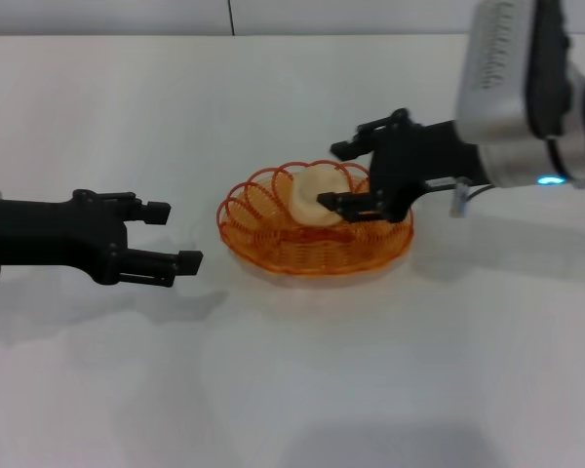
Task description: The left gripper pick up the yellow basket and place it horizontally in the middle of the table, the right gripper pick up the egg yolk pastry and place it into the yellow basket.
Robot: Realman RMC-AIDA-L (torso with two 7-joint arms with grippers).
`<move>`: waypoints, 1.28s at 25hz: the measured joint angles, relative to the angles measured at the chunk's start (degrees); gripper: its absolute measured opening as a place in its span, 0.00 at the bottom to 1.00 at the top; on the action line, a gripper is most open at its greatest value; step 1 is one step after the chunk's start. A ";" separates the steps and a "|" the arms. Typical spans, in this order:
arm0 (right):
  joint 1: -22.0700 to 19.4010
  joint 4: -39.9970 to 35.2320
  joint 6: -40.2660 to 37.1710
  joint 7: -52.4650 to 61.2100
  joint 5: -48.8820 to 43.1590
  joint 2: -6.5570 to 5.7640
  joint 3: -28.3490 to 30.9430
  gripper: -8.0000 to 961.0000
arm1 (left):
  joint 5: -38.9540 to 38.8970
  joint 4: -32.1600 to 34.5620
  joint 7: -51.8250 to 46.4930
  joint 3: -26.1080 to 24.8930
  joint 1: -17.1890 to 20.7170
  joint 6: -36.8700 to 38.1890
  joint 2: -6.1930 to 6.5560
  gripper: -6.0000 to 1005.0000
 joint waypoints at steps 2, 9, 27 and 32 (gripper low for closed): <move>-2.72 -2.48 -0.11 -0.10 0.01 -0.15 1.02 0.50 | -0.01 -0.03 0.52 -0.64 0.10 0.12 -0.05 0.89; -10.80 -5.46 -5.65 -6.28 7.10 -0.34 7.46 0.69 | -1.27 -1.89 4.05 -4.17 0.91 0.91 -0.01 0.89; -16.52 0.08 -28.00 -18.01 12.41 -0.70 24.50 0.88 | -1.45 -6.67 15.74 -5.12 0.81 2.82 0.01 0.89; -16.14 -0.38 -28.33 -17.62 10.45 -0.70 24.00 0.88 | -1.52 -6.68 16.66 -5.12 0.78 4.03 0.02 0.89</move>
